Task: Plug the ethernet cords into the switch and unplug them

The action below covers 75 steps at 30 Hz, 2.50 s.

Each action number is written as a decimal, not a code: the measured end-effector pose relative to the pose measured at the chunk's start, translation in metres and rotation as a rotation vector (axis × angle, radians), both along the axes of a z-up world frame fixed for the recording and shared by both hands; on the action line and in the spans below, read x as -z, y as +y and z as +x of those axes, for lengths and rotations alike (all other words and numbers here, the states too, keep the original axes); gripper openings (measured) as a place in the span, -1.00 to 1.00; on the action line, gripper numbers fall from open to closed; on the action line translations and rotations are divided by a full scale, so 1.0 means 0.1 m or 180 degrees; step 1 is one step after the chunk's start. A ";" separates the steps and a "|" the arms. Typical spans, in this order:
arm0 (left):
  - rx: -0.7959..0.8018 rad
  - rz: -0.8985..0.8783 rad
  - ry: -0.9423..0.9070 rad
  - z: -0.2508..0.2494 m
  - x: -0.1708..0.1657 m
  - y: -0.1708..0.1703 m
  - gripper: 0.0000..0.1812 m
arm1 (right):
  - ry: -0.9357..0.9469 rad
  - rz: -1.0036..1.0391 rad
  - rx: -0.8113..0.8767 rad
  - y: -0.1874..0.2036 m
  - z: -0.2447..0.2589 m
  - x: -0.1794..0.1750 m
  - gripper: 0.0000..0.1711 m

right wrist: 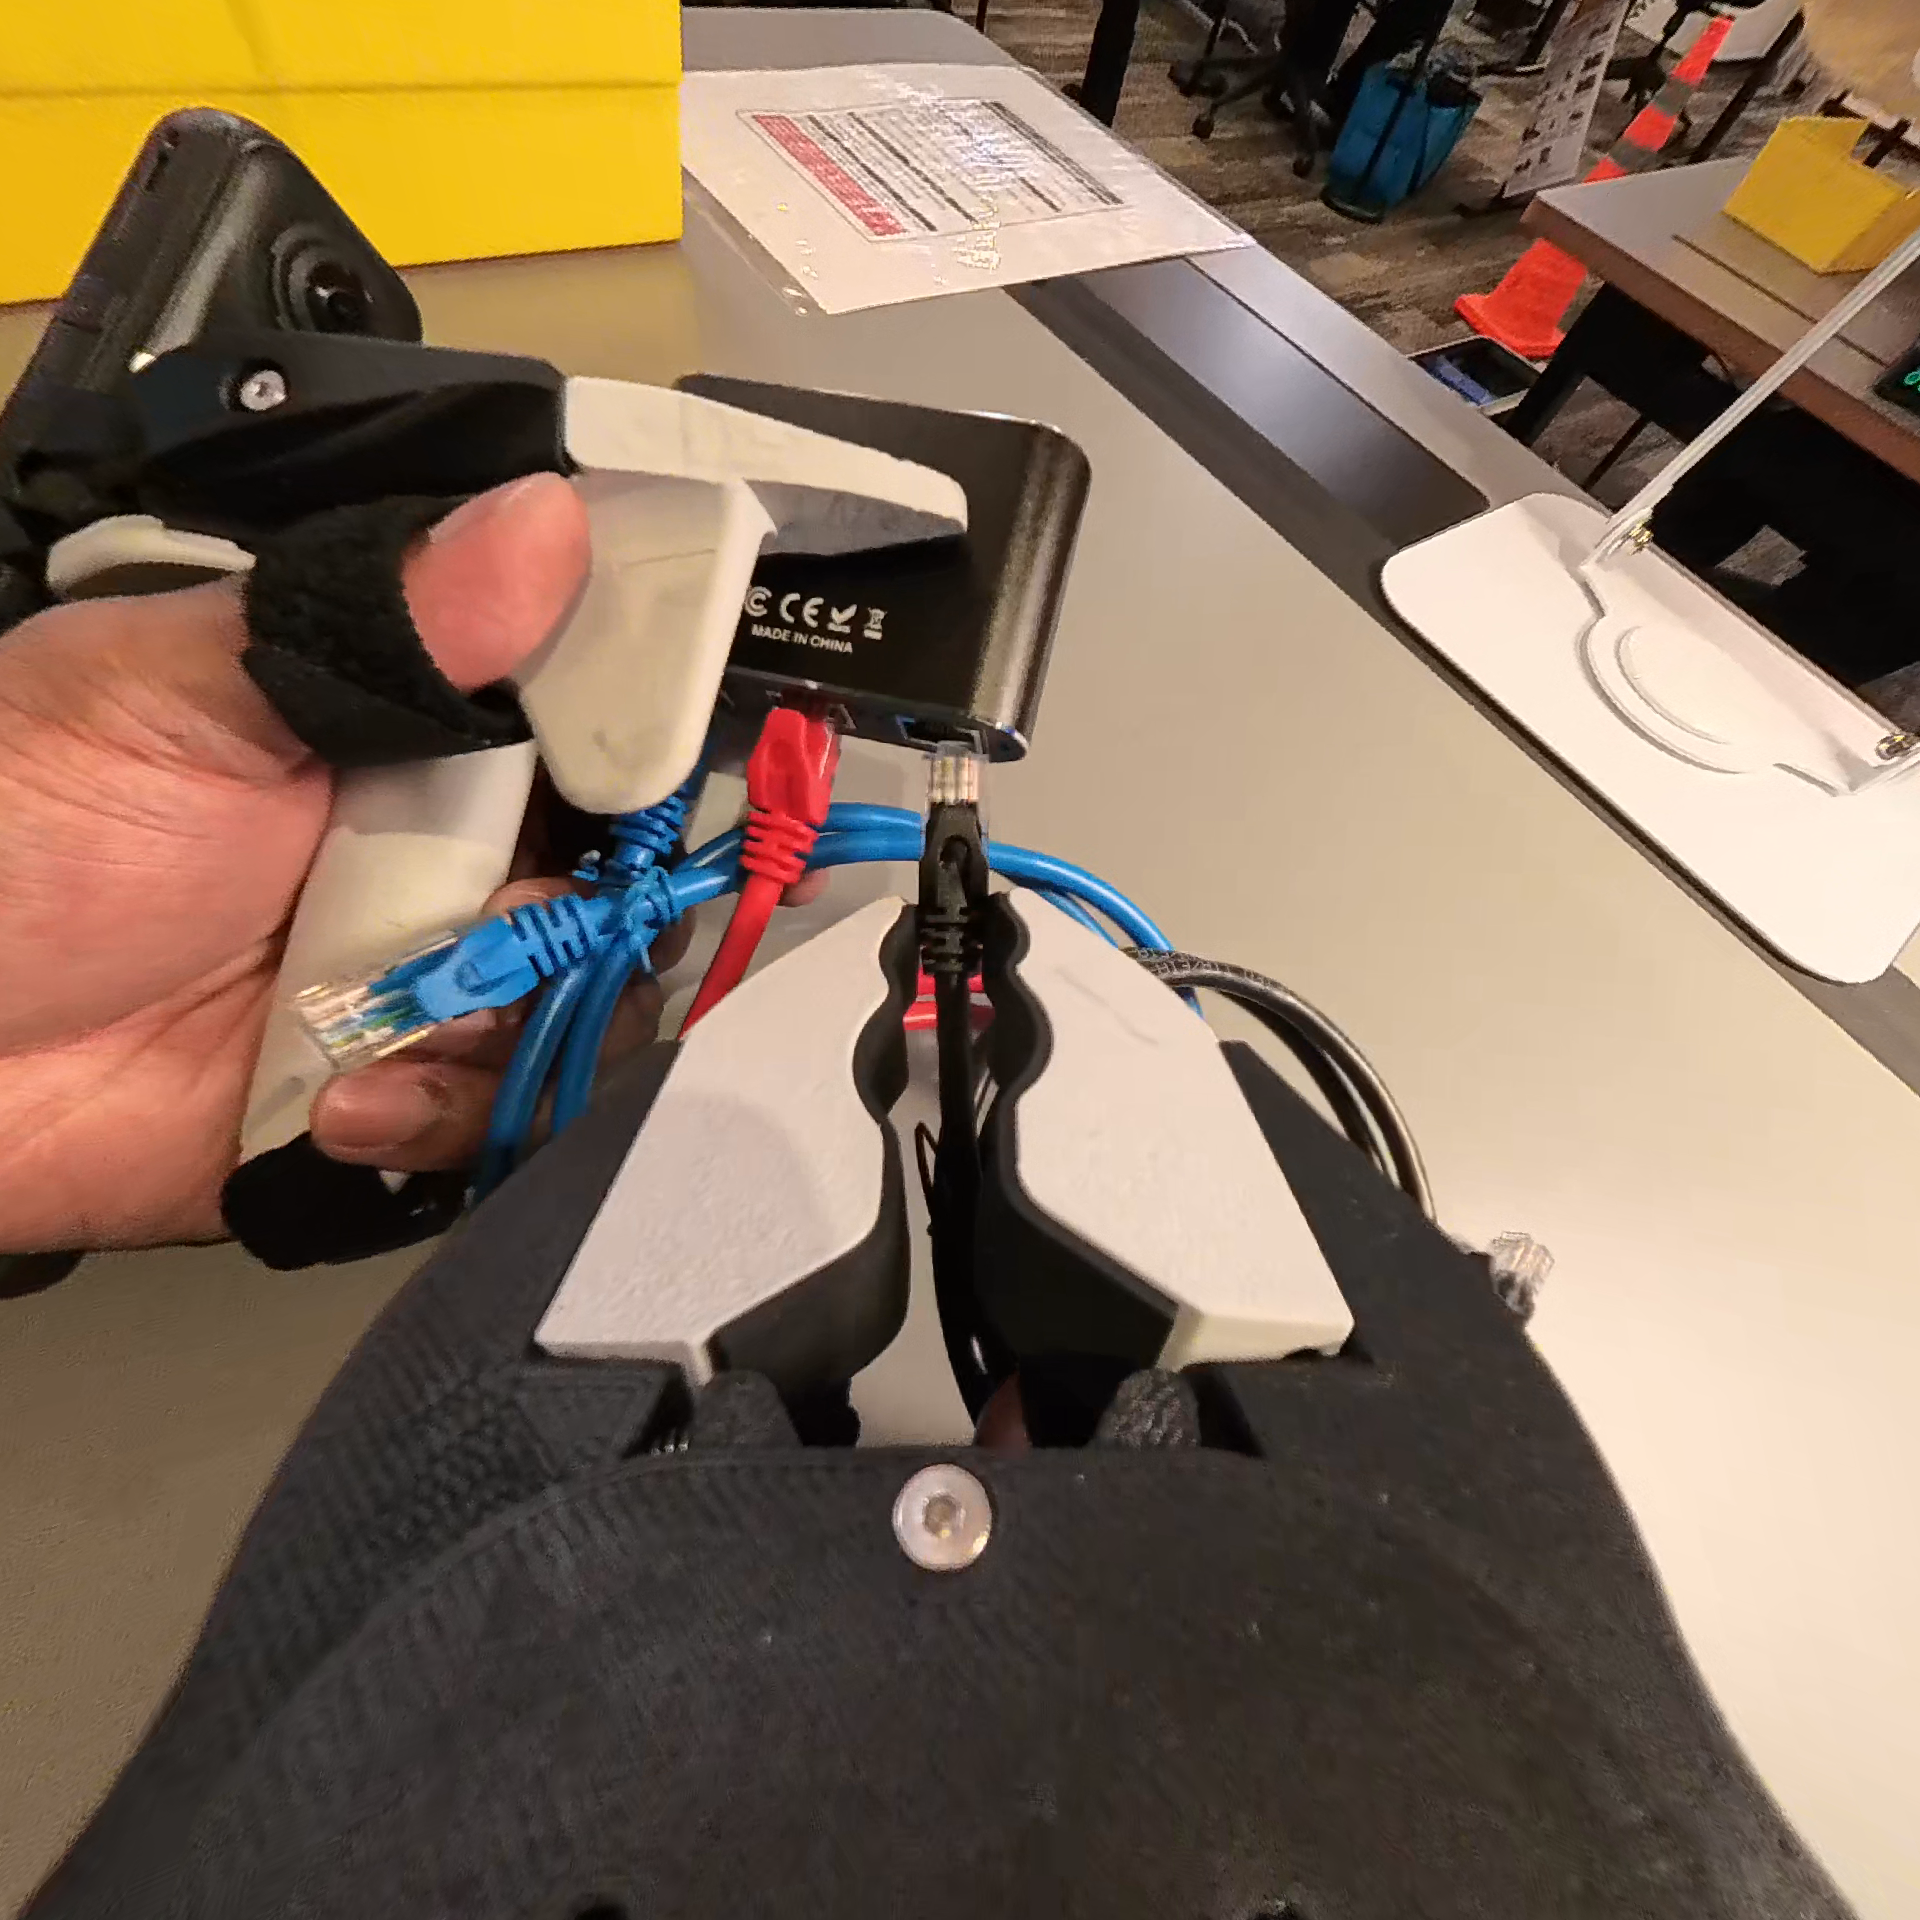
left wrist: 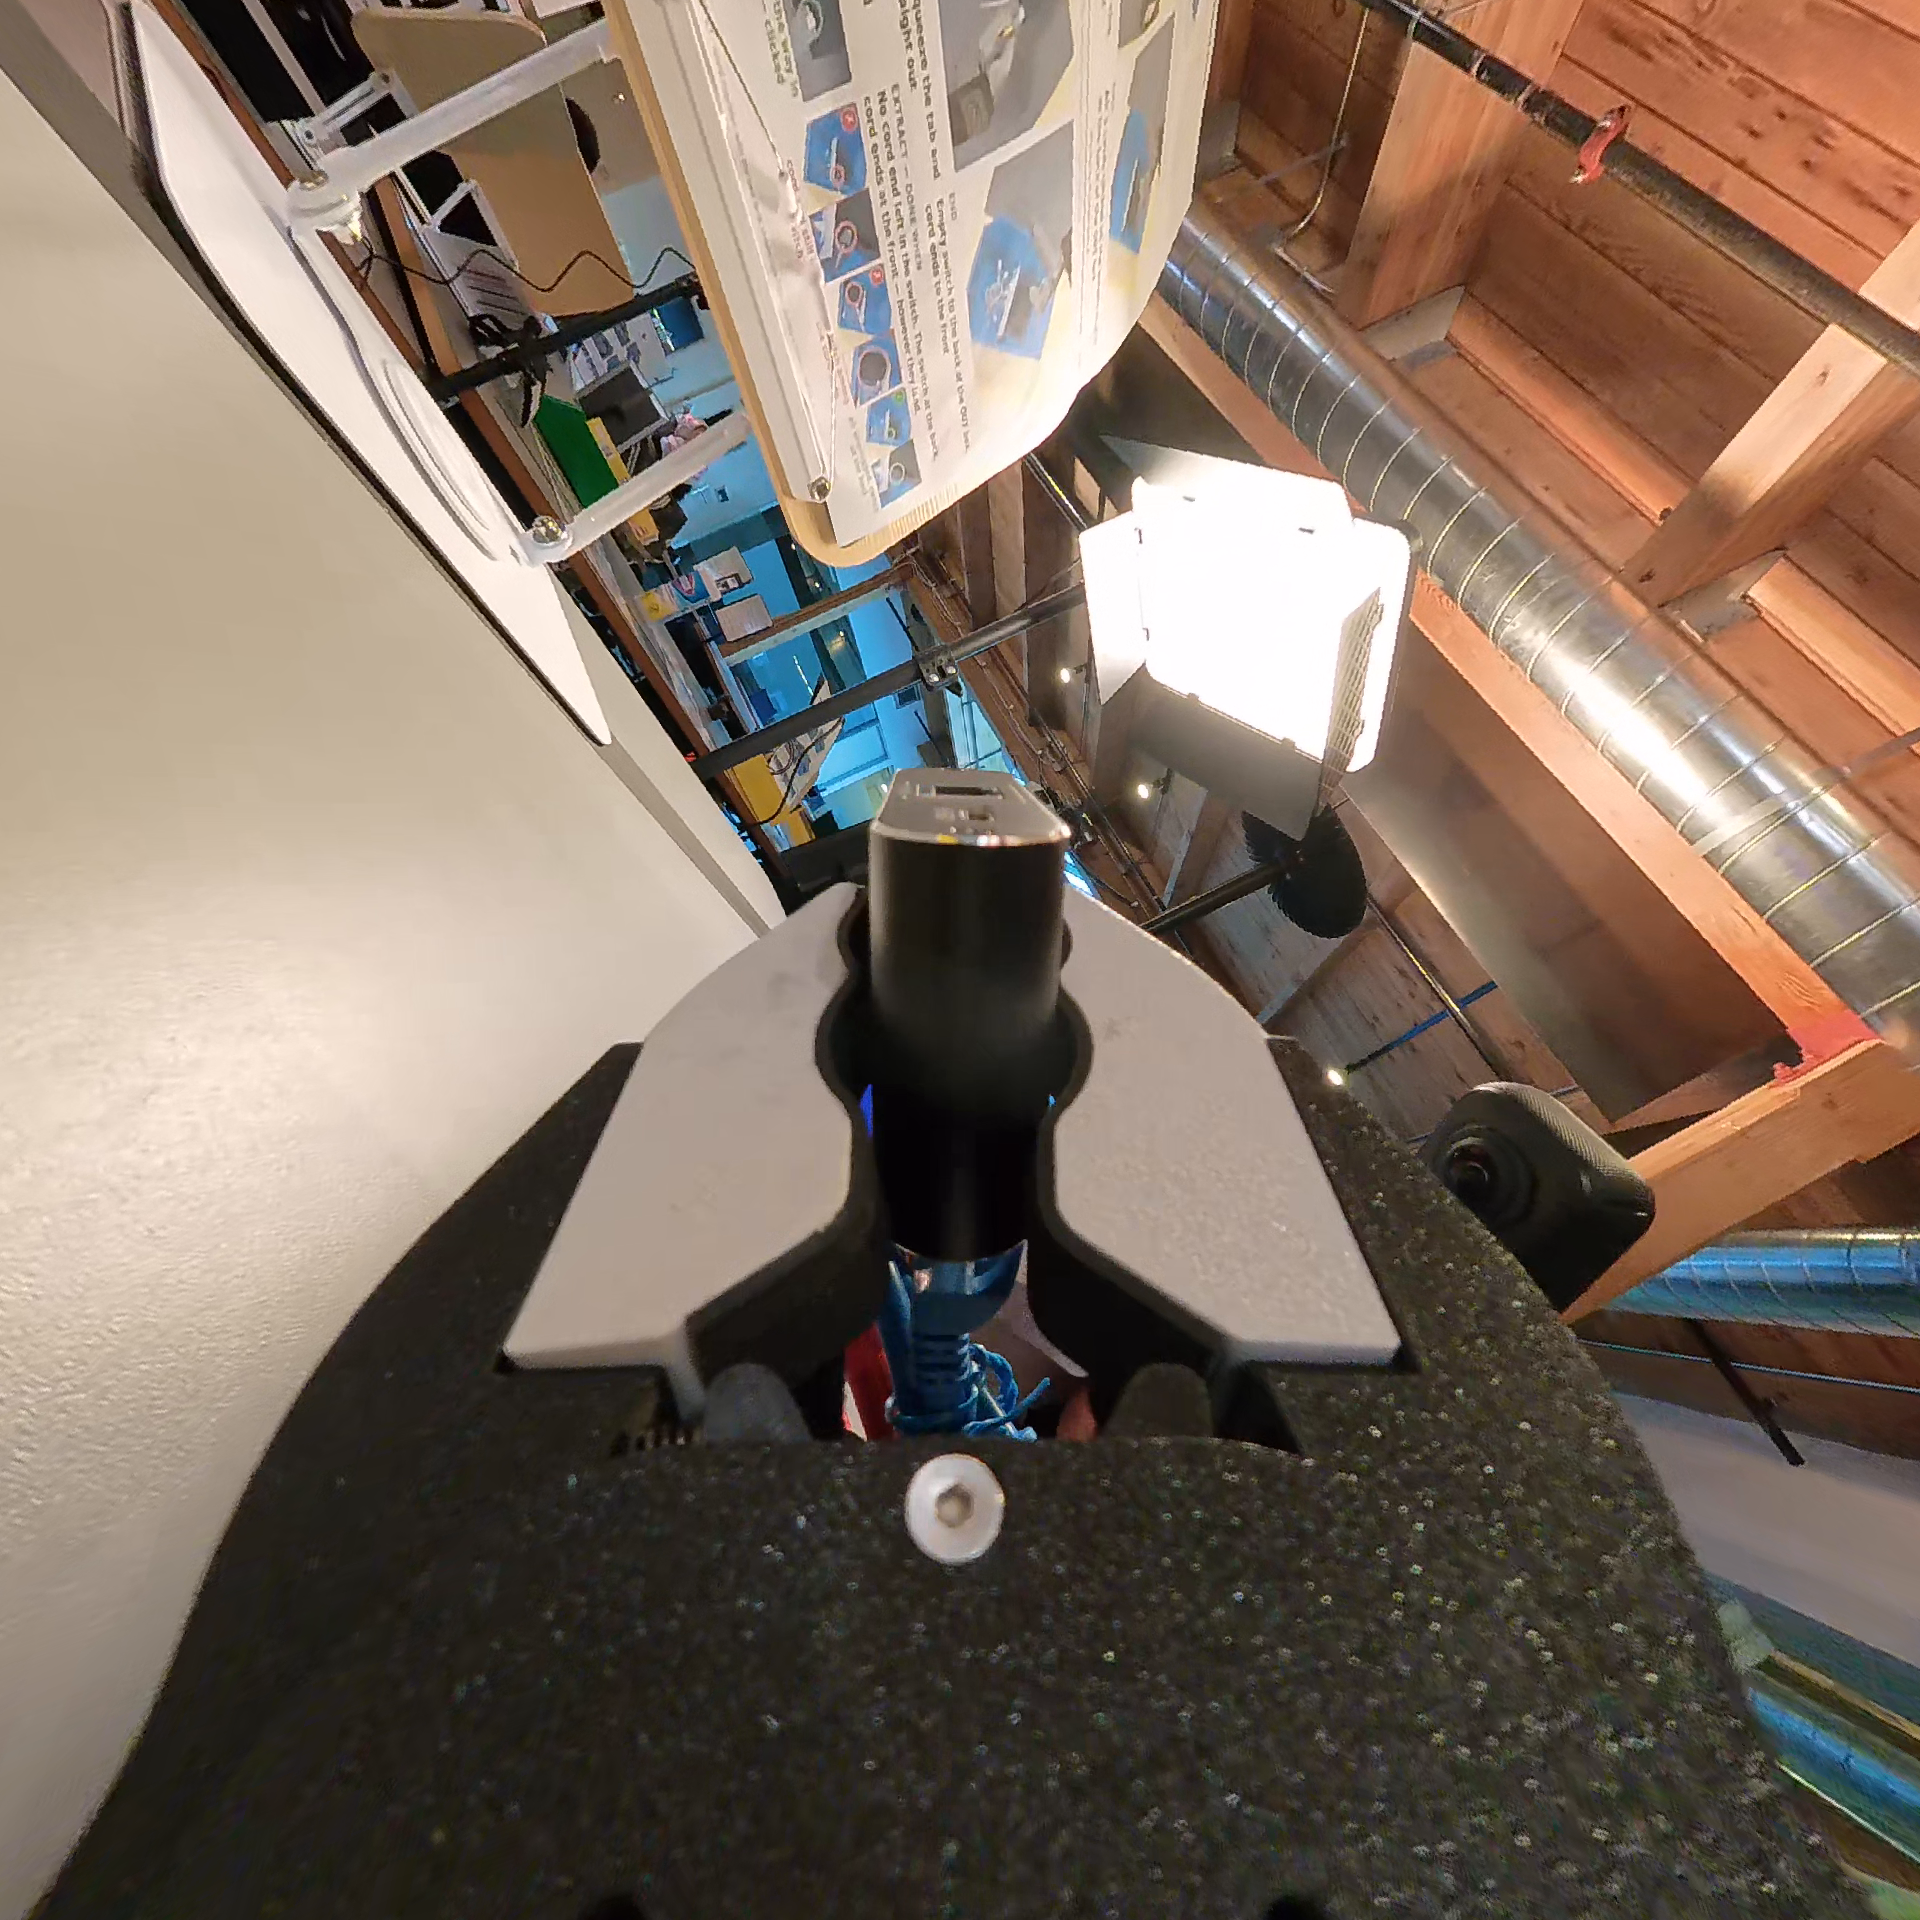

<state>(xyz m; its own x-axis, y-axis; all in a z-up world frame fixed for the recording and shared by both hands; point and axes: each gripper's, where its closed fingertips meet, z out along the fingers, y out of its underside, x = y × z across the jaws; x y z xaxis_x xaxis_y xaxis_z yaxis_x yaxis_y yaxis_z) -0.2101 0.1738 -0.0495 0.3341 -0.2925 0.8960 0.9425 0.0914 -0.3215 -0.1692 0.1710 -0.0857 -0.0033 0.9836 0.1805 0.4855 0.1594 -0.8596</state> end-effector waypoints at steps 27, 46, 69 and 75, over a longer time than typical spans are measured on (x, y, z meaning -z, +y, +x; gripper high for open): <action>-0.0131 -0.0072 -0.0147 -0.02 0.07 0.02 -0.69 | 0.0048 0.0039 0.0104 -0.01 -0.03 0.04 -0.86; -0.0081 -0.0048 -0.0222 -0.01 0.07 0.03 -0.68 | 0.0103 -0.0029 0.0129 -0.01 -0.04 0.02 -0.86; 0.0799 -0.0536 0.0813 0.49 0.10 0.13 -0.68 | 0.0110 0.0312 -0.0126 0.22 0.06 -0.11 -0.86; 0.1191 -0.0480 0.1023 0.60 0.05 0.10 -0.67 | 0.0069 0.1032 -0.0629 0.21 0.14 -0.17 -0.86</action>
